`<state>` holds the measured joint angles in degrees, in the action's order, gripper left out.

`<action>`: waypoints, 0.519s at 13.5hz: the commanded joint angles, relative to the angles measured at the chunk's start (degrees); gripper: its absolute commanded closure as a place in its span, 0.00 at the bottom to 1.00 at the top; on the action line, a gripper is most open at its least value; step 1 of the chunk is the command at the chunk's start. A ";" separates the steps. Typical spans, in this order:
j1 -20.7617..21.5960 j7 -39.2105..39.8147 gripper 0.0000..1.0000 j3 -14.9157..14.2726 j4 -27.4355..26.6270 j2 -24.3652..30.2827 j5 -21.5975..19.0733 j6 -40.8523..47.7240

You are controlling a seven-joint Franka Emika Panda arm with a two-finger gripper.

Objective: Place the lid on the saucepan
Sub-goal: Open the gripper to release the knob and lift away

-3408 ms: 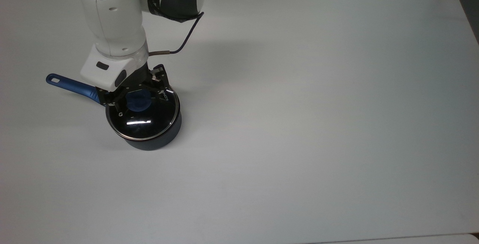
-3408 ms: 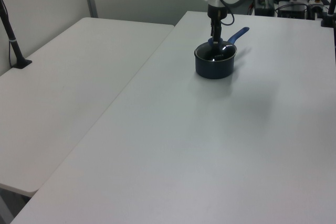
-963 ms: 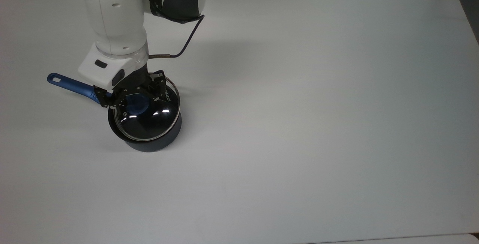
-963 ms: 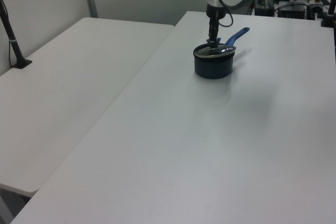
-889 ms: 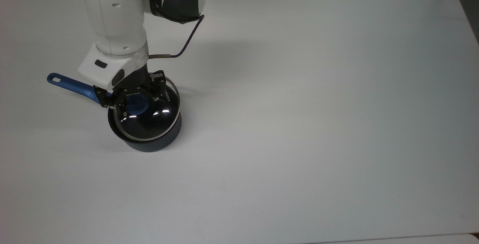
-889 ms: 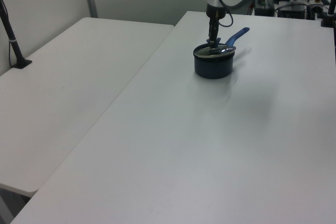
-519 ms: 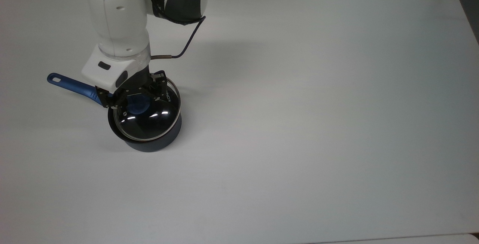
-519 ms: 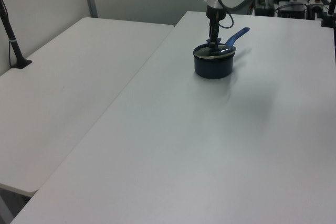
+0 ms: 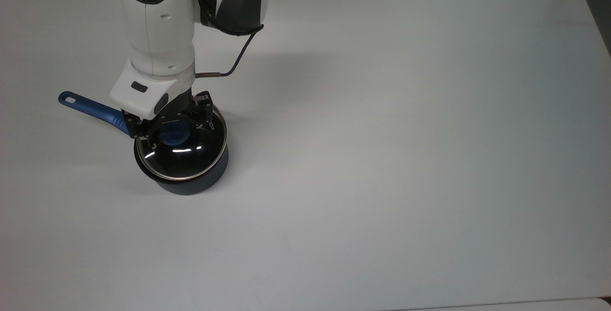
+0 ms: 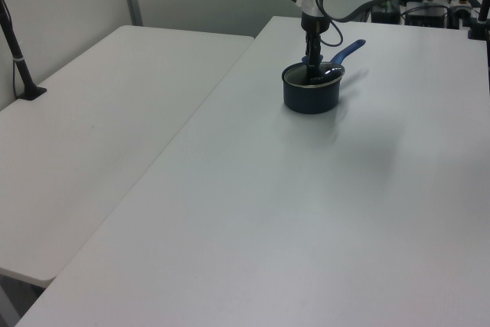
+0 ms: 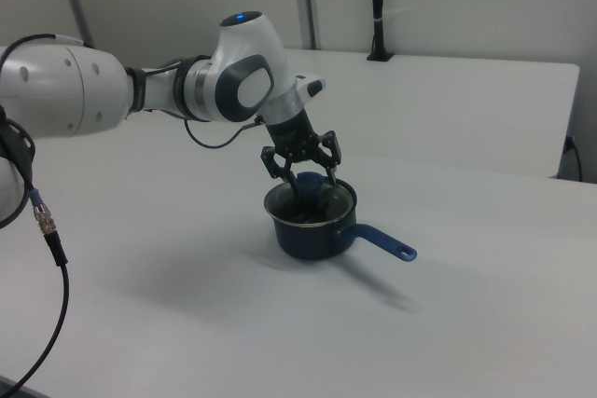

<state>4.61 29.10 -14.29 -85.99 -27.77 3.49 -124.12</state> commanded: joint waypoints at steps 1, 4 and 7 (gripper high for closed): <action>0.32 0.44 0.23 -0.57 -1.37 0.35 0.99 -2.88; 0.32 -1.05 0.15 -0.57 -1.37 0.53 0.29 -2.80; 0.40 -2.55 0.00 -0.31 -1.02 1.40 0.20 0.52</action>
<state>4.52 28.05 -14.30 -86.18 -27.82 3.56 -125.24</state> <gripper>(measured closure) 0.106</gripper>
